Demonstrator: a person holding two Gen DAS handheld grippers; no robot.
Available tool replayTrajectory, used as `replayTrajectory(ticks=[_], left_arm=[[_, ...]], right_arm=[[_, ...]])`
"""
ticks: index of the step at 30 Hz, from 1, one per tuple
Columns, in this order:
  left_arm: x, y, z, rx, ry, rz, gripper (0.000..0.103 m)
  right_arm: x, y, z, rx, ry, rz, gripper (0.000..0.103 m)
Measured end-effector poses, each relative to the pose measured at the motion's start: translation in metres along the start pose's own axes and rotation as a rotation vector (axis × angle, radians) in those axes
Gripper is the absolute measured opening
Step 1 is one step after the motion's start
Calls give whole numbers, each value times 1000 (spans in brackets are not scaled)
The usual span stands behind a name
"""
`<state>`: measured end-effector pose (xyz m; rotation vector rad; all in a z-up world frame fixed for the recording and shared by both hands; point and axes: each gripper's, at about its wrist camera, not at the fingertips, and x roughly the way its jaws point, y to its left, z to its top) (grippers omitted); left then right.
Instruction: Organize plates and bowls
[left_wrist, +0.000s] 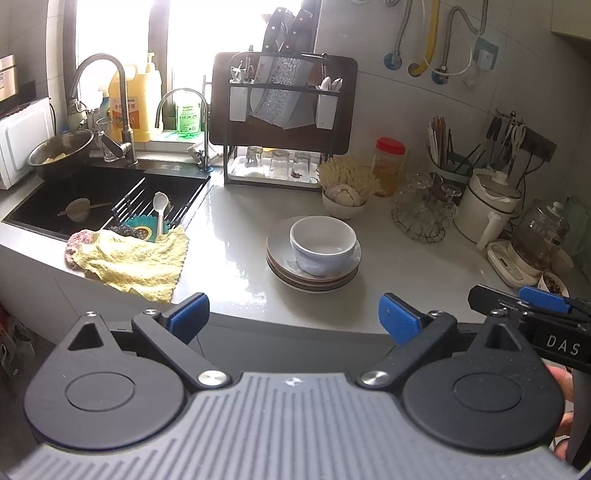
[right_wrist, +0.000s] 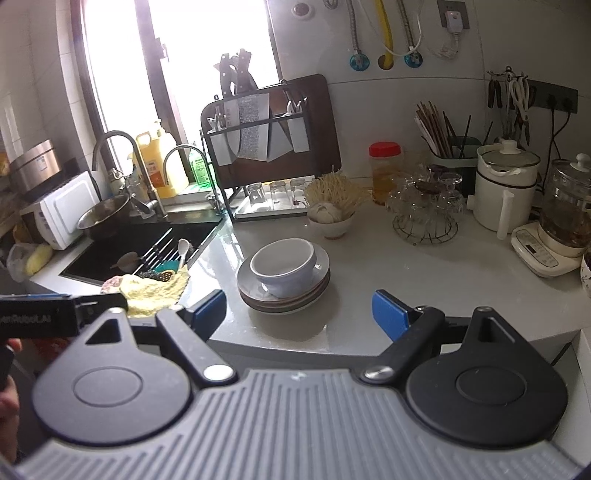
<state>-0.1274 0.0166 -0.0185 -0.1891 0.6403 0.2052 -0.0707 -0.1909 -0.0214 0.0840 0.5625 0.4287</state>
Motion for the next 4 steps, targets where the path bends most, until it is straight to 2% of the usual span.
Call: replayTrajectory(ticks=[4], left_arm=[[-1, -2, -1, 6, 2, -6, 100]], right_arm=[[-1, -1, -1, 1, 7, 4, 87]])
